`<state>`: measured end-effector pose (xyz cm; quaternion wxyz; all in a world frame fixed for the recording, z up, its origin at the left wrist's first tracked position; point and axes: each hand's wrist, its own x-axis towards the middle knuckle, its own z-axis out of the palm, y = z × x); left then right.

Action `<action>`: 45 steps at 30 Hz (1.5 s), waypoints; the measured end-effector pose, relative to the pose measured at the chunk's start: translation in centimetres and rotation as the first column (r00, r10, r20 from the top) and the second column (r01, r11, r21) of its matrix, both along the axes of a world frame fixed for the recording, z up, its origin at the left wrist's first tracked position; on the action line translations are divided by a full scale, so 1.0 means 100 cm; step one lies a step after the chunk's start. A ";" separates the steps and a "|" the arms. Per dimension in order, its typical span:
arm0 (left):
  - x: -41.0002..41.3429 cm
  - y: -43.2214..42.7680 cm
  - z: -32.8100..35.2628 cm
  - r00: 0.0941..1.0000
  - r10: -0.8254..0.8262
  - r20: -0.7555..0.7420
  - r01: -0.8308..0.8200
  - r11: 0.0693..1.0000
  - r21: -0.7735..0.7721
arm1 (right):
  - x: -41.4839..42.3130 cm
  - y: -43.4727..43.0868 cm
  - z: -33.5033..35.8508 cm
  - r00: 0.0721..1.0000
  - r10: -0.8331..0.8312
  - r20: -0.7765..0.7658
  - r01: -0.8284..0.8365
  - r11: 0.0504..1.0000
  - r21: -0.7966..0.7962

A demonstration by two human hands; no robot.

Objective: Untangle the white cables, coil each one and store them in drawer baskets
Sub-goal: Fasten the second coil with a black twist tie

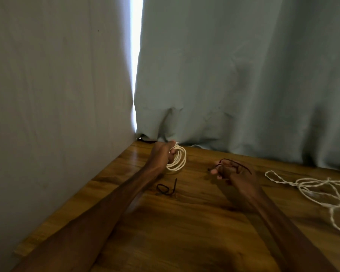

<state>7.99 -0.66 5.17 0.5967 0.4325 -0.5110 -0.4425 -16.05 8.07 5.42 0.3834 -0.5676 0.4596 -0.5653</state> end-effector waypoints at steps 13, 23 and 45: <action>-0.116 0.018 0.027 0.942 -0.090 0.324 0.067 0.994 0.081 | -0.017 0.000 0.006 0.972 -0.025 0.233 0.068 0.982 -0.177; -0.128 0.017 0.014 0.990 -0.032 0.138 0.011 0.989 0.148 | -0.017 -0.001 0.008 0.965 0.044 0.259 -0.003 0.988 -0.155; -0.098 0.028 0.016 0.937 -0.291 0.196 0.300 0.954 -0.016 | -0.030 -0.011 0.006 0.943 -0.105 0.316 0.089 0.994 0.064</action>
